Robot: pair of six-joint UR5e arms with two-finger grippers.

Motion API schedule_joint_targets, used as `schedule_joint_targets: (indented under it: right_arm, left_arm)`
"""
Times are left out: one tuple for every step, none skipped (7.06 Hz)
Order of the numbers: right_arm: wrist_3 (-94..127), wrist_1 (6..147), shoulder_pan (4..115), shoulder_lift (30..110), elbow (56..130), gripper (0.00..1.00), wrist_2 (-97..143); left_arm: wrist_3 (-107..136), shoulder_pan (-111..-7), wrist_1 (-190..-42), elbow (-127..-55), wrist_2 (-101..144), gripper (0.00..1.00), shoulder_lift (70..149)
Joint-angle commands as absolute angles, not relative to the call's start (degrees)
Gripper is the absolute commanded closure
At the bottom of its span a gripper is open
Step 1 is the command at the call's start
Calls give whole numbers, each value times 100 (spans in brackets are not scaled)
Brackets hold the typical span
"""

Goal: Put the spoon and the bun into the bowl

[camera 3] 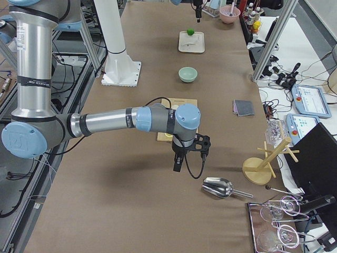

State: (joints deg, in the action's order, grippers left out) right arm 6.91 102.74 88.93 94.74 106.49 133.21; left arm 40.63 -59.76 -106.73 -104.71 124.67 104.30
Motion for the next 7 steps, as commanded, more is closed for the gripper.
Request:
schedule_joint_targets:
  right_arm:
    - [668,10275,8711,9361,10925,0,13289]
    - [738,10266,8684,9291,10977,0,13341]
    - [738,10309,8684,9334,11091,0,13446]
    - [738,10257,8684,9343,11040,0,13552]
    - [738,10170,8675,9325,11030,0,13561]
    - [747,10073,8675,9360,11030,0,13579]
    - [756,10072,8657,9334,11030,0,13588]
  left_arm:
    - [4384,-5190,-10565,-10441,11181,2,10591]
    - [4673,-4872,-10521,-10511,10431,2,10539]
    - [5363,-4695,-10642,-10547,10302,2,10425]
    - [5501,-4528,-10896,-10521,10135,2,10302]
    - [5650,-4396,-10959,-10494,10064,2,10127]
    - [5782,-4255,-11169,-10468,9811,2,9934]
    - [5792,-4158,-11562,-10372,9765,2,9679]
